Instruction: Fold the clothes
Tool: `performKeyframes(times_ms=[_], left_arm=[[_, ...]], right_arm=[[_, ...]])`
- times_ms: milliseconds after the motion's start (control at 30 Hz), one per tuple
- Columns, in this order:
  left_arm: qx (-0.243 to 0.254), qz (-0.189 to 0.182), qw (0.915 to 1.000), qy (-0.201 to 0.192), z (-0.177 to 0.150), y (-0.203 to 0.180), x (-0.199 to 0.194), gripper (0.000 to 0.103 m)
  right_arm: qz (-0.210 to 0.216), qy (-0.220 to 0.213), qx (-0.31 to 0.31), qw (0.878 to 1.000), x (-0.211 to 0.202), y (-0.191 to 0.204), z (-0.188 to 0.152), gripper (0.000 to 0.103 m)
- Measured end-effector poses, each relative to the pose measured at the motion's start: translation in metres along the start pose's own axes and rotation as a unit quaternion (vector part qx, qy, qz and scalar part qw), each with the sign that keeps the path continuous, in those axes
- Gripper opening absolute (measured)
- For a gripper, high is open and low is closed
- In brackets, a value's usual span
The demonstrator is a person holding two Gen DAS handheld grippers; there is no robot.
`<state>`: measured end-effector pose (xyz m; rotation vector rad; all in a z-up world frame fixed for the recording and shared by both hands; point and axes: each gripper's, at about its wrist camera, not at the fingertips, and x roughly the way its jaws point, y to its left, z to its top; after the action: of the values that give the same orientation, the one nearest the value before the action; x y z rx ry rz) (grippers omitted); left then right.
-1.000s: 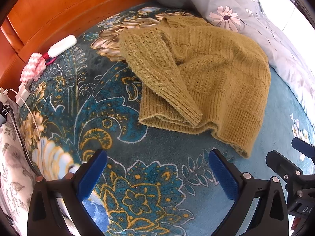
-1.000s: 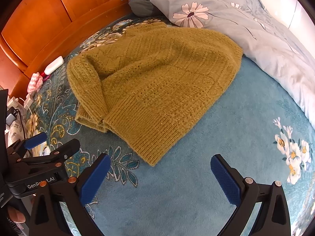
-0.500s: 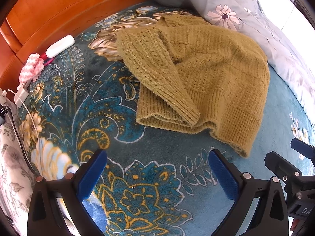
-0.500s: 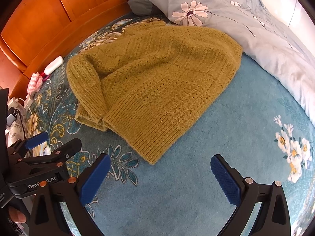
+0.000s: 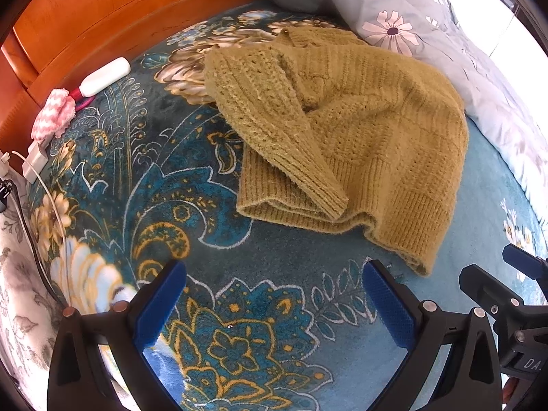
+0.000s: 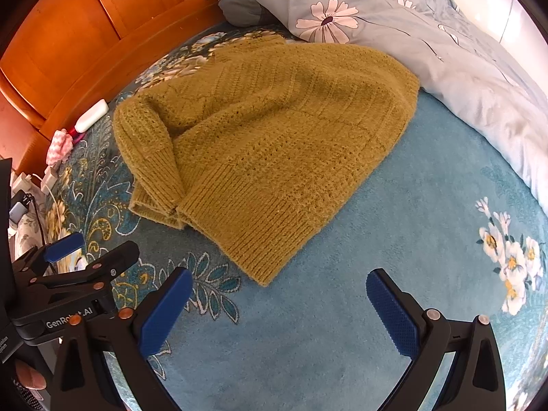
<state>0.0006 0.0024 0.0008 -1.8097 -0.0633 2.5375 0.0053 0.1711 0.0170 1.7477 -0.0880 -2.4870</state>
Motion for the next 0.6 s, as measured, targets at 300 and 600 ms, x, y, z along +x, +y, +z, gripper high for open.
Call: performKeyframes(times_ms=[300,600], left_arm=[[0.004,0.004,1.0,-0.007,0.004,0.001,0.0,0.103],[-0.027,0.0,0.9991,-0.032,0.063,0.018,0.008,0.103]], right_arm=[[0.004,-0.002,0.001,1.0,0.0,0.0,0.0,0.103],[0.011,-0.011,-0.005,1.0,-0.005,-0.009,0.008,0.103]])
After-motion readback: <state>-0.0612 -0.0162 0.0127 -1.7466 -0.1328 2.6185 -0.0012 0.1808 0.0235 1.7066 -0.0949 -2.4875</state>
